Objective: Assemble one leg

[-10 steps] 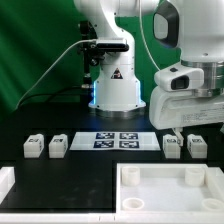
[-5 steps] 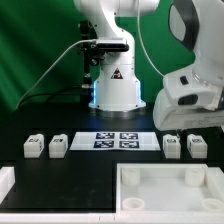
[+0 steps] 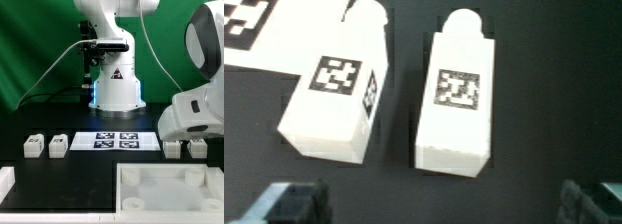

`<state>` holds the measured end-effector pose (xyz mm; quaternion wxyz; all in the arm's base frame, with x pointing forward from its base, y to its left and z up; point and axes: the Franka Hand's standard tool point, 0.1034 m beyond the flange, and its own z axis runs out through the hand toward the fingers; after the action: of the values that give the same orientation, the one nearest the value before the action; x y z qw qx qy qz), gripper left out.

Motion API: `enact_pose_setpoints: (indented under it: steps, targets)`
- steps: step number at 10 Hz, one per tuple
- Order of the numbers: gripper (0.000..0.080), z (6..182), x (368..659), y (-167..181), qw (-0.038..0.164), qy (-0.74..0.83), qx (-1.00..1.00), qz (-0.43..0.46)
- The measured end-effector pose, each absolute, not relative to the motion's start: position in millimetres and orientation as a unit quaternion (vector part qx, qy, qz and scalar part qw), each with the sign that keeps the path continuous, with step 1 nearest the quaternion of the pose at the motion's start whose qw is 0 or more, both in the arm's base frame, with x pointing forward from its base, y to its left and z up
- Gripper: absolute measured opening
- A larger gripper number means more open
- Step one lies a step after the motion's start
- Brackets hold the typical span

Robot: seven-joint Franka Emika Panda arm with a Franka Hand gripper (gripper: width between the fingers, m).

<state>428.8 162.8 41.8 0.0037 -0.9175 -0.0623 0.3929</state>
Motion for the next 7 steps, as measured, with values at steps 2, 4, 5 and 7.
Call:
enact_pose_setpoints:
  steps: [2, 4, 5, 7]
  targets:
    - [0.0649, 35.2, 418, 169, -0.006, -0.052, -0.914, 0.401]
    - [0.0649, 24.8, 397, 177, -0.021, -0.046, -0.91, 0.412]
    - [0.0649, 20.3, 390, 178, -0.023, -0.049, -0.907, 0.417]
    - [0.0649, 13.0, 385, 177, -0.024, -0.046, -0.904, 0.423]
